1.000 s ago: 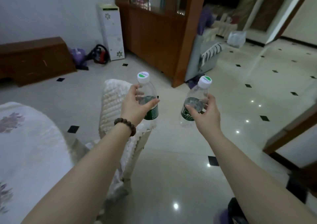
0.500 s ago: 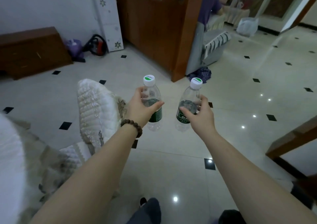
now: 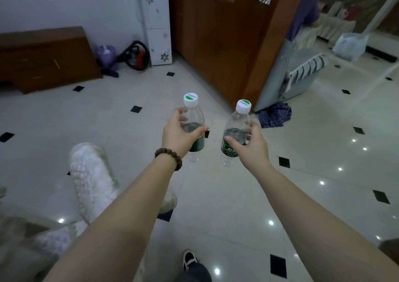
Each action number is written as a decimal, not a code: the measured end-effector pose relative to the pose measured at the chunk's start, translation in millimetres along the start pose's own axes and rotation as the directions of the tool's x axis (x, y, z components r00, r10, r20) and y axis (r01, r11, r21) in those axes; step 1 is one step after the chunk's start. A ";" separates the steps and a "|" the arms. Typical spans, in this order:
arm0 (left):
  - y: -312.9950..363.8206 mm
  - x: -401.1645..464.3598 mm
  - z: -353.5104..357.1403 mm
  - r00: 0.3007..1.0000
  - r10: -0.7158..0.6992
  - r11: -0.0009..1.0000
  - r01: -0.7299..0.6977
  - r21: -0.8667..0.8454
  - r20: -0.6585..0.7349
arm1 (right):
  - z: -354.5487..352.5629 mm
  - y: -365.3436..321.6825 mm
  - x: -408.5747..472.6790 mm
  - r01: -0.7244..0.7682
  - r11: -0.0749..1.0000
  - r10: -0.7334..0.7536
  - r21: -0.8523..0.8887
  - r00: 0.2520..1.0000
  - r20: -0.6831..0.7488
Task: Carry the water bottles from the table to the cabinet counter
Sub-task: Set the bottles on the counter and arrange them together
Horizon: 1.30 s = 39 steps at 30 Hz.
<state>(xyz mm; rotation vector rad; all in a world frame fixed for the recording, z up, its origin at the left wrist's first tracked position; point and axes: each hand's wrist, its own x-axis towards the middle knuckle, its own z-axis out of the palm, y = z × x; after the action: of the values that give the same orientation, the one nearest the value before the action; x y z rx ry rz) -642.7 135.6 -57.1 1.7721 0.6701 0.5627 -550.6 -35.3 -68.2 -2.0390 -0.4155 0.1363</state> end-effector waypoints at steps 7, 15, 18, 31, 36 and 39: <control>-4.7 124.0 4.5 0.999 -0.028 0.999 0.029 0.039 -0.038 | 40.7 -11.4 130.5 -0.004 1.000 0.003 0.004 1.000 0.031; -22.1 272.8 37.9 0.997 -0.041 0.997 0.045 0.067 -0.068 | 79.2 6.2 290.7 -0.004 1.000 0.004 0.006 0.999 0.045; -24.9 347.1 58.4 0.996 -0.041 0.997 0.045 0.055 -0.080 | 93.7 12.7 369.7 0.004 1.000 -0.005 0.016 0.999 0.052; 1.2 647.3 113.6 0.988 -0.069 0.995 0.079 0.069 -0.139 | 153.8 -27.6 674.7 0.026 0.999 -0.030 0.027 0.990 0.137; -11.9 746.1 103.4 0.984 -0.072 0.995 0.082 0.057 -0.162 | 208.3 -41.0 765.7 0.022 0.998 -0.031 0.057 0.986 0.166; -26.1 812.6 94.8 0.985 -0.081 0.995 0.090 0.052 -0.155 | 249.8 -50.3 821.1 0.020 0.997 -0.031 0.073 0.986 0.165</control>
<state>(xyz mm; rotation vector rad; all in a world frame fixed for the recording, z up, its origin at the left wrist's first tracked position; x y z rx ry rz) 6.8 633.4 -72.6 1.7576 0.8728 0.6299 137.8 479.6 -81.7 -1.9582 -0.5330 0.3028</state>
